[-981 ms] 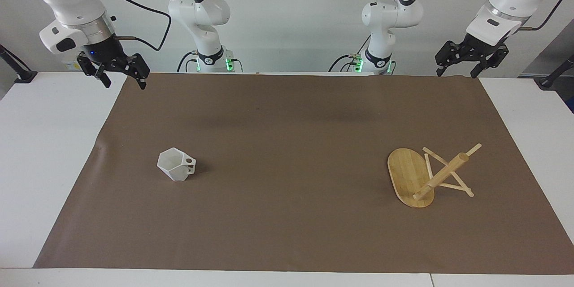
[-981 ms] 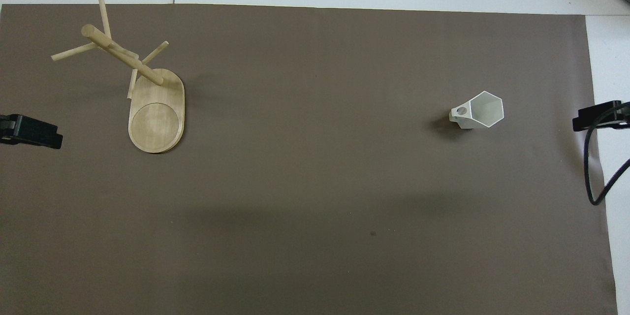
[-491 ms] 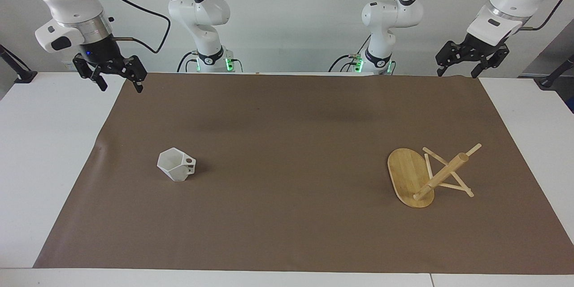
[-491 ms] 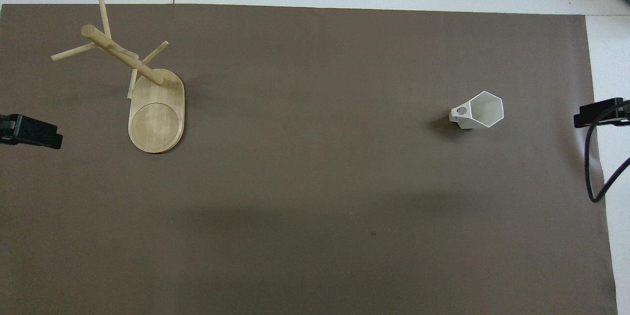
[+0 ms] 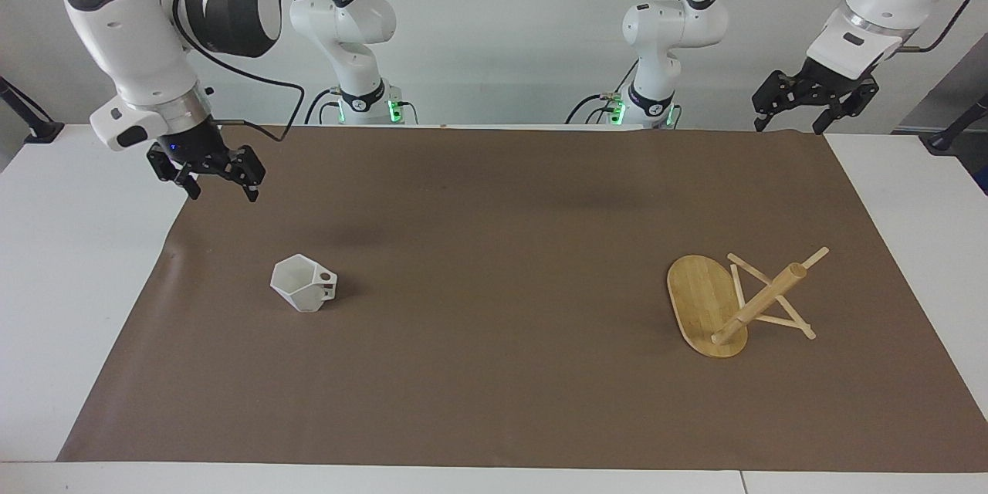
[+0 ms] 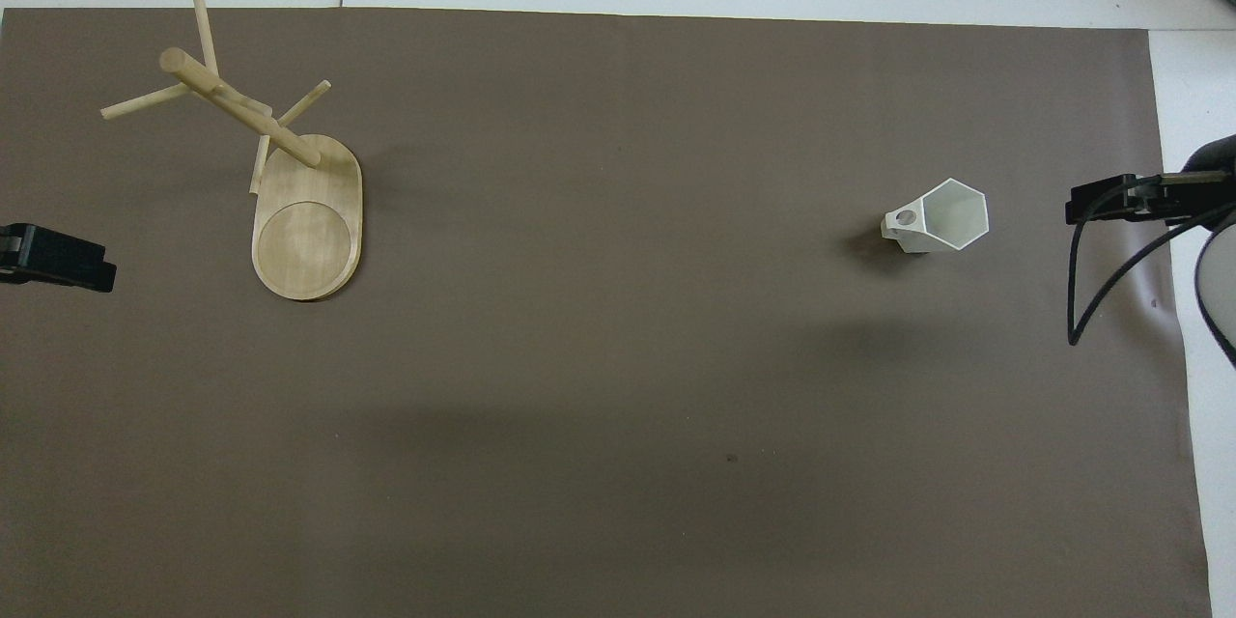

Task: Hang cup on rack
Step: 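Reach the right gripper toward the white cup's rim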

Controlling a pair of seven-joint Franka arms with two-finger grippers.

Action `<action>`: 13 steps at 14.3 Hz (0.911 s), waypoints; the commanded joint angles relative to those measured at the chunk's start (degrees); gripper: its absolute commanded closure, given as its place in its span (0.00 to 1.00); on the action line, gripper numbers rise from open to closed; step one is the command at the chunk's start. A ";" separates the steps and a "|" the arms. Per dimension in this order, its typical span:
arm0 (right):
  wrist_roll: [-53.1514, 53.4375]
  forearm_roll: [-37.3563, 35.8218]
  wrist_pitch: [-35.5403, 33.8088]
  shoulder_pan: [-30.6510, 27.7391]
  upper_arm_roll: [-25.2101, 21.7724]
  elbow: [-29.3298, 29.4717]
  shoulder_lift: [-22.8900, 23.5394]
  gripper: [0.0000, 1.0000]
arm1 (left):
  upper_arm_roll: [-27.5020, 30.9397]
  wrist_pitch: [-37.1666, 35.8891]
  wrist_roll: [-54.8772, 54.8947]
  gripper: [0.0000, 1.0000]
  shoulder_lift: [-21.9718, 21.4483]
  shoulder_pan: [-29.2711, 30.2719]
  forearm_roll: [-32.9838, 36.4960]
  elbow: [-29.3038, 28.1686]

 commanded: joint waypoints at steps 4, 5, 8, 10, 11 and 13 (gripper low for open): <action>0.87 0.68 10.40 0.05 -0.05 -0.32 8.20 0.00 | 0.33 0.10 -0.32 0.00 -1.21 -0.13 1.04 -1.44; 0.87 0.68 12.41 0.05 -0.05 -0.32 9.43 0.00 | 0.33 0.10 -0.32 0.00 -1.21 -0.13 1.04 -1.44; 2.09 0.85 16.29 0.67 0.12 -2.07 11.29 0.00 | 0.33 0.10 -0.32 0.00 -1.21 -0.13 1.04 -1.44; 4.90 1.46 17.09 0.93 0.56 -3.91 11.38 0.00 | 0.33 0.10 -0.32 0.00 -1.21 -0.13 1.04 -1.44; 5.09 1.99 17.09 0.93 0.65 -4.88 11.03 0.00 | 0.33 0.10 -0.32 0.00 -1.21 -0.13 1.04 -1.44; 5.09 2.61 17.09 0.93 0.65 -6.03 10.68 0.00 | 0.33 0.10 -0.32 0.00 -1.21 -0.13 1.04 -1.44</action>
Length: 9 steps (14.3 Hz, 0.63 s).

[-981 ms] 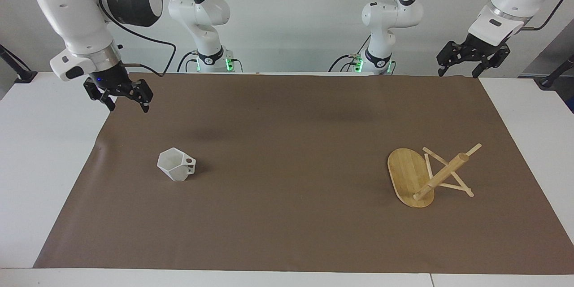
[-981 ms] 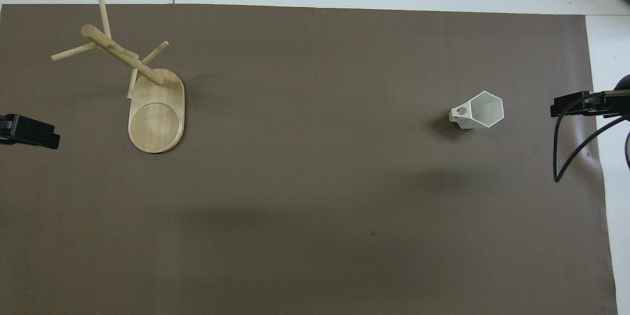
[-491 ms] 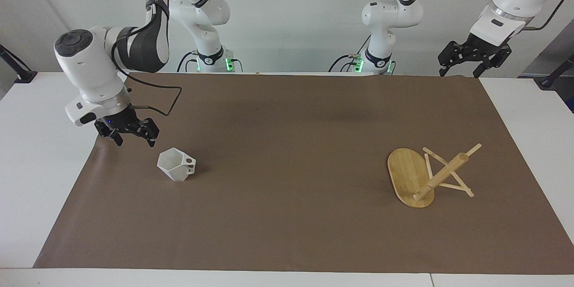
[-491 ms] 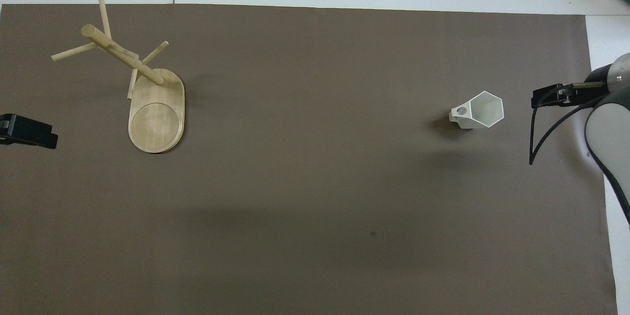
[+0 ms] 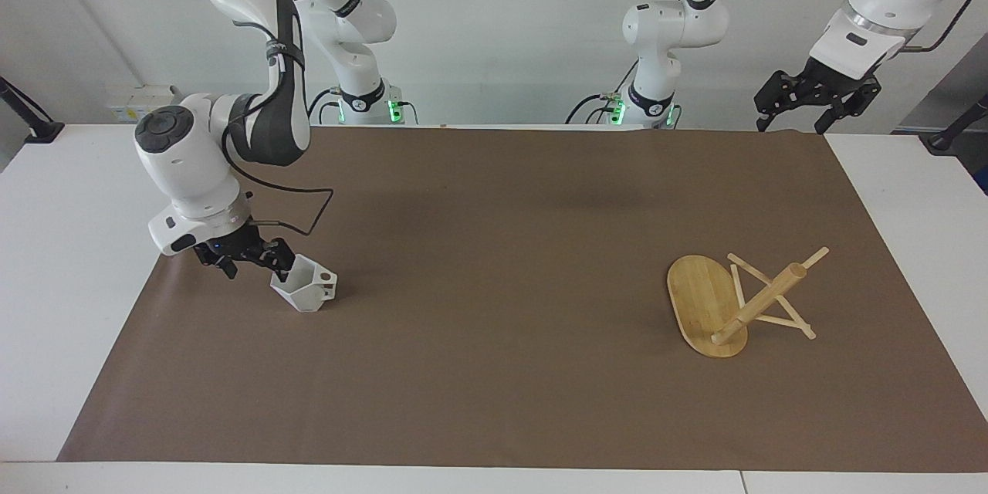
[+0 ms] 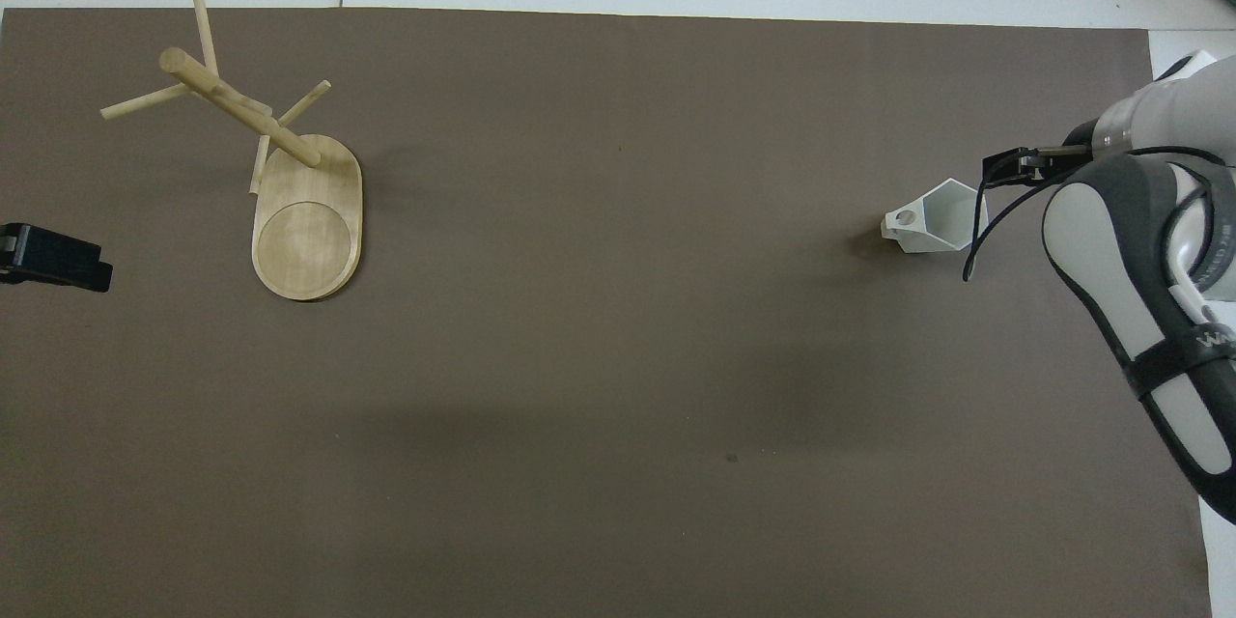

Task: Hang cup on rack
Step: 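Reach the right gripper toward the white cup's rim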

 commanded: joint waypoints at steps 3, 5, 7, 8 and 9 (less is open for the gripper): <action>0.29 1.44 1.73 -0.32 0.26 -3.79 -1.63 0.00 | 0.15 0.10 -0.32 0.00 -1.21 -0.14 1.03 -1.44; 0.29 1.44 3.92 -0.32 0.26 -4.76 -1.28 0.00 | 0.15 0.10 -0.32 0.00 -1.21 -0.14 1.03 -1.44; 0.73 1.44 4.89 -0.32 0.26 -5.03 -0.84 0.00 | 0.15 0.10 -0.32 0.00 -1.21 -0.14 1.03 -1.44; 0.82 1.44 5.68 -0.32 0.26 -5.03 -0.32 0.00 | 0.15 0.10 -0.32 0.00 -1.21 -0.14 1.03 -1.44; 0.73 1.44 6.56 -0.32 0.26 -5.12 0.12 0.00 | 0.15 0.10 -0.32 0.00 -1.21 -0.14 1.03 -1.44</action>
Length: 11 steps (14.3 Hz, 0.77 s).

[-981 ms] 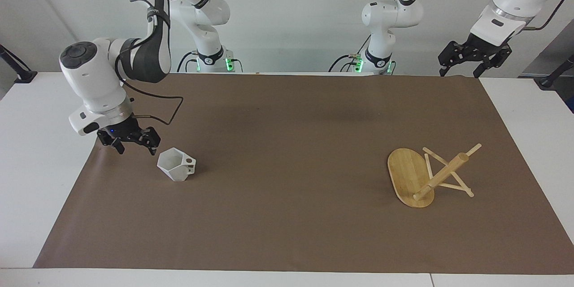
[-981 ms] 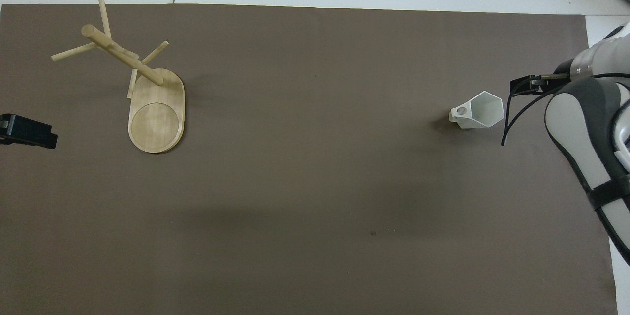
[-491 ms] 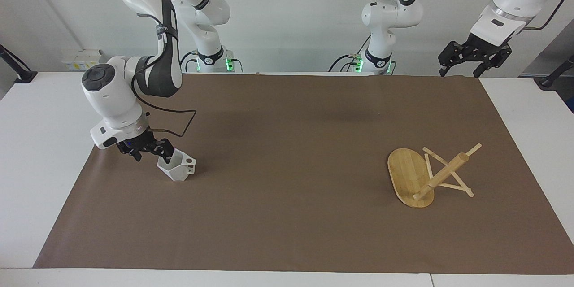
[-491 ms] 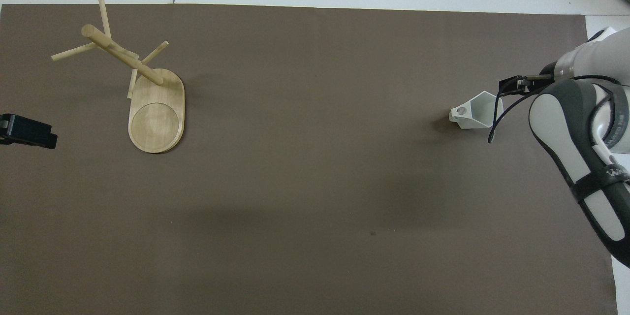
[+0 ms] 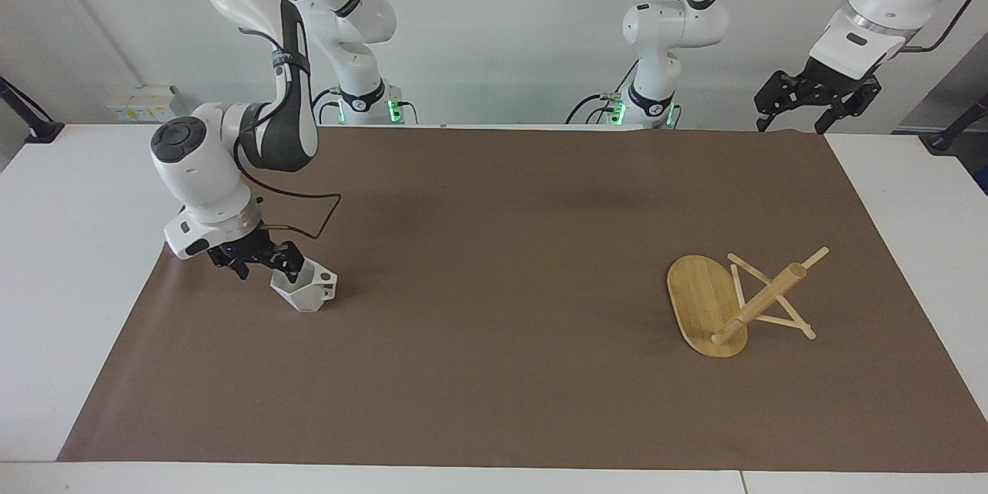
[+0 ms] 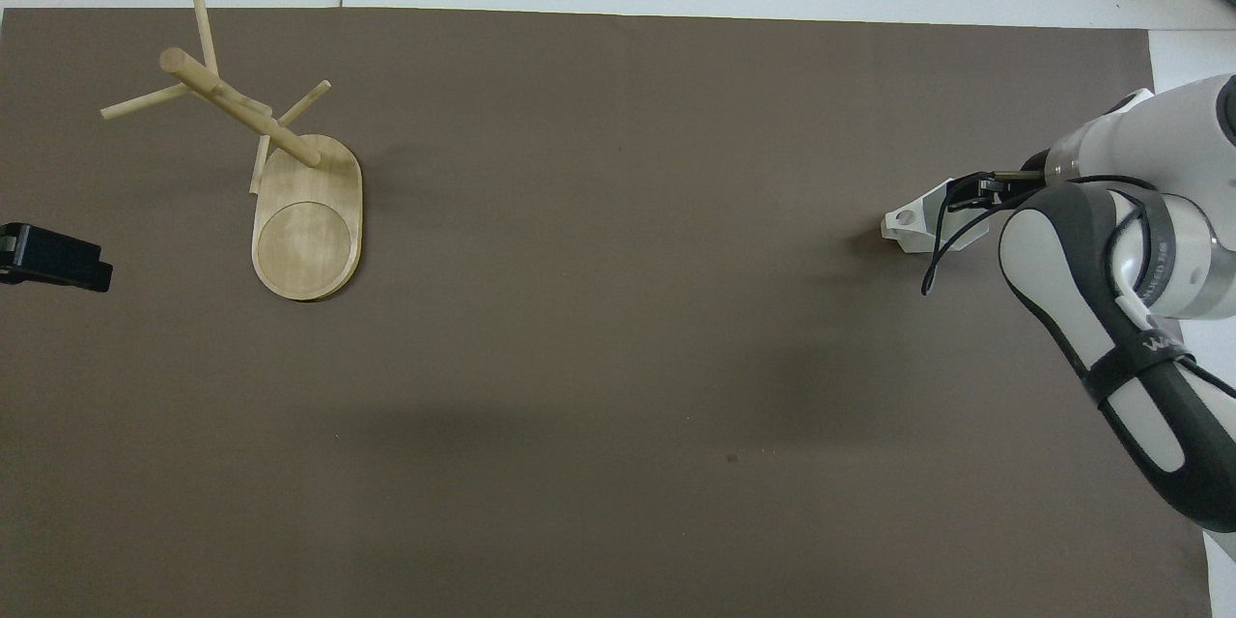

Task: Hang cup on rack
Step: 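Reach the right gripper toward the white cup's rim, then close the right gripper on the white cup's rim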

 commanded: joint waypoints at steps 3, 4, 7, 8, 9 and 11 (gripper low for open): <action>1.33 1.08 3.18 -0.30 0.23 -1.31 0.70 0.00 | 0.15 0.10 -0.31 0.00 -1.21 -0.14 1.03 -1.44; 1.95 1.08 3.44 -0.30 0.23 -1.31 0.70 0.00 | 0.15 0.10 -0.31 0.00 -1.21 -0.14 1.03 -1.44; 3.00 1.08 3.36 -0.21 0.23 -1.31 0.70 0.00 | 0.15 0.10 -0.31 0.00 -1.21 -0.14 1.03 -1.44; 3.27 1.08 3.36 -0.21 0.23 -1.49 0.70 0.00 | 0.15 0.01 -0.31 0.00 -1.21 -0.14 1.03 -1.44; 3.44 1.08 3.36 -0.21 0.23 -1.49 0.70 0.04 | 0.15 0.10 -0.31 0.00 -1.21 -0.14 1.03 -1.44; 3.27 1.08 3.53 -0.21 0.23 -1.49 0.61 0.09 | 0.15 0.10 -0.31 0.00 -1.21 -0.14 1.03 -1.44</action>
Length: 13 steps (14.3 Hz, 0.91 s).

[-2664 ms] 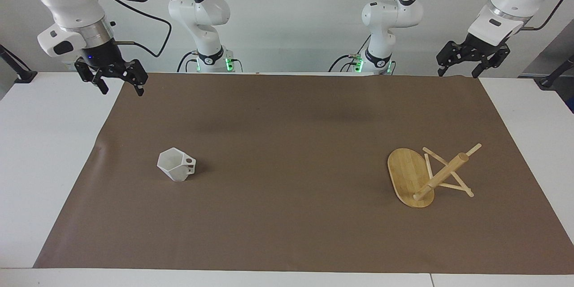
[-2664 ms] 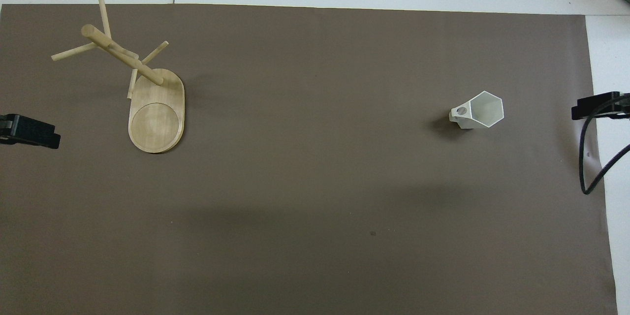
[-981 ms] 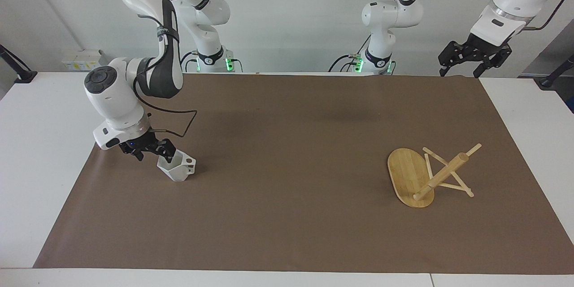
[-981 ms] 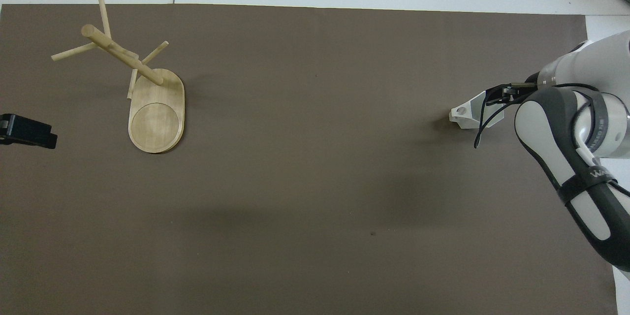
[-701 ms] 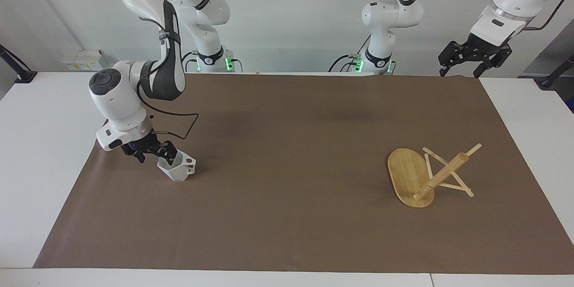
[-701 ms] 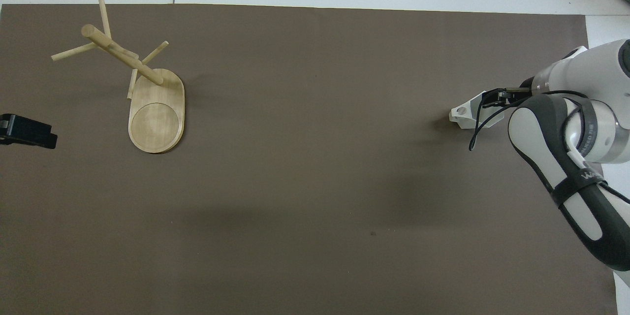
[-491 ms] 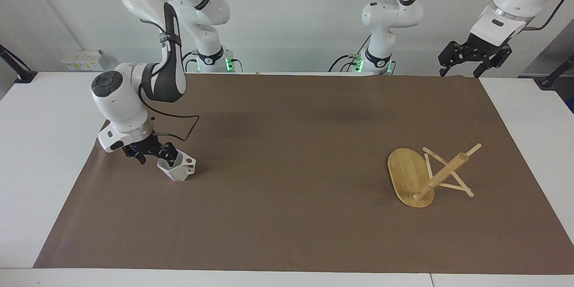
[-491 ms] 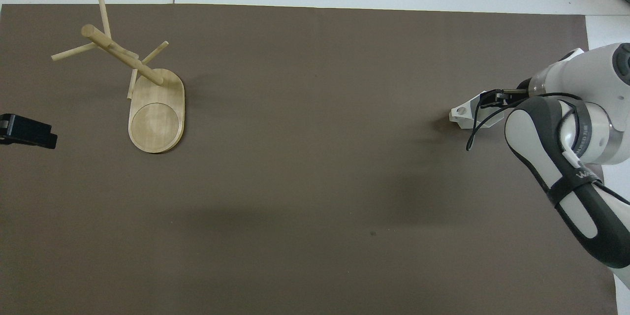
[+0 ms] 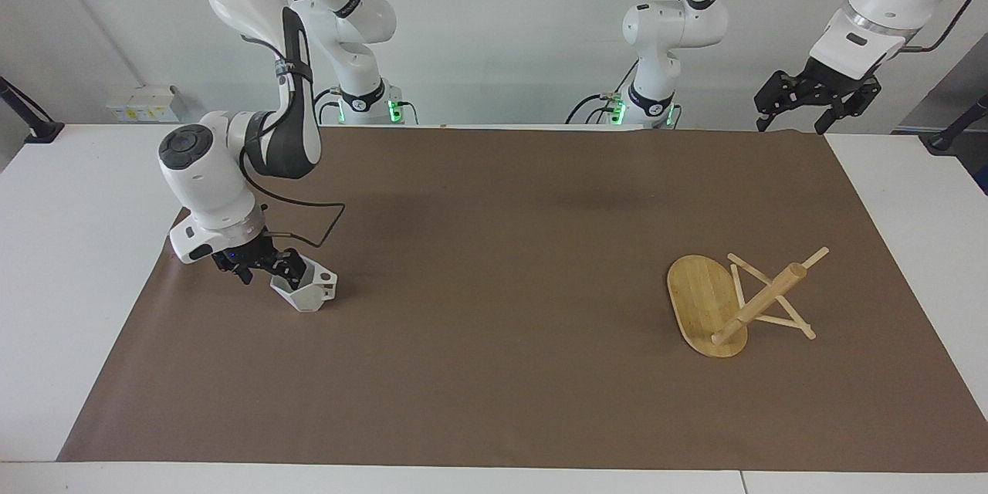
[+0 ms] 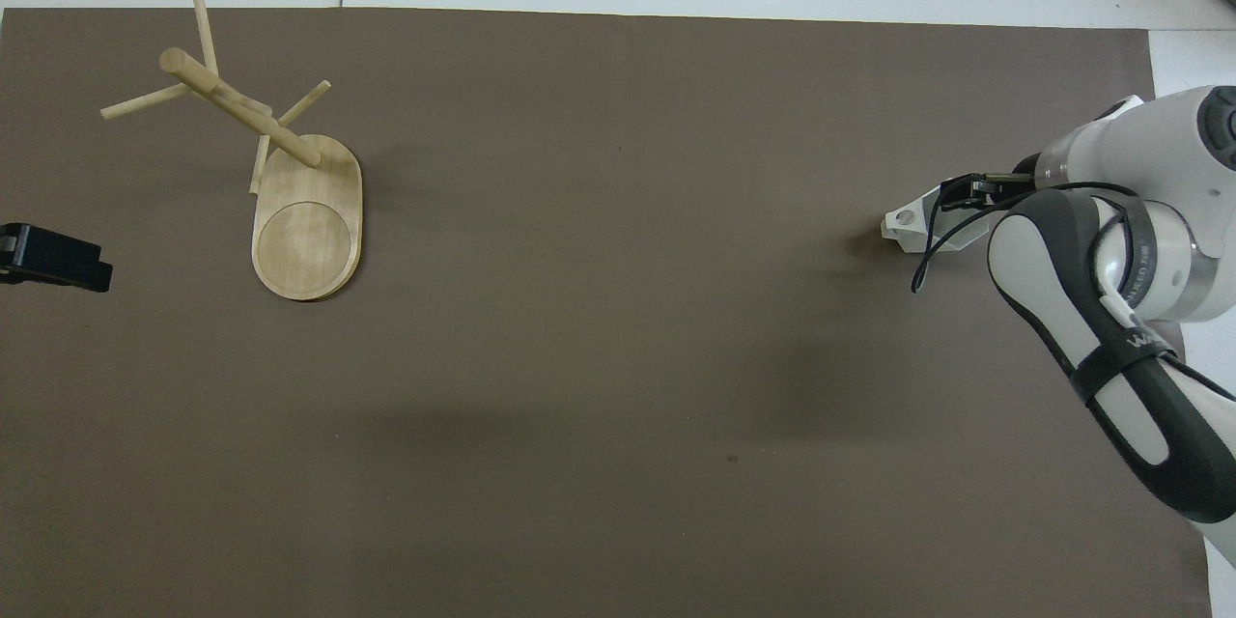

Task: Hang cup on rack
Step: 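Close the right gripper on the white cup's rim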

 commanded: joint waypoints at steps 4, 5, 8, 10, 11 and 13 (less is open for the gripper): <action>0.79 1.06 1.36 -0.21 0.33 -0.91 -0.24 0.38 | 0.15 0.01 -0.31 0.00 -1.21 -0.14 1.03 -1.44; 0.87 1.06 1.27 -0.21 0.59 -0.83 -0.24 0.50 | 0.15 0.10 -0.31 0.00 -1.21 -0.14 1.03 -1.44; 0.96 1.06 1.09 -0.21 0.86 -0.82 -0.24 0.80 | 0.15 0.10 -0.31 0.00 -1.21 -0.14 1.03 -1.44; 0.87 1.06 1.01 -0.21 0.86 -0.82 -0.24 0.90 | 0.15 0.10 -0.31 0.00 -1.21 -0.14 1.03 -1.44; 0.96 1.06 1.00 -0.21 0.86 -0.82 -0.24 0.94 | 0.15 0.10 -0.31 0.00 -1.21 -0.14 1.03 -1.44; 0.96 1.06 1.09 -0.21 1.38 -0.82 -0.16 1.00 | 0.15 0.10 -0.31 0.00 -1.21 -0.14 1.03 -1.44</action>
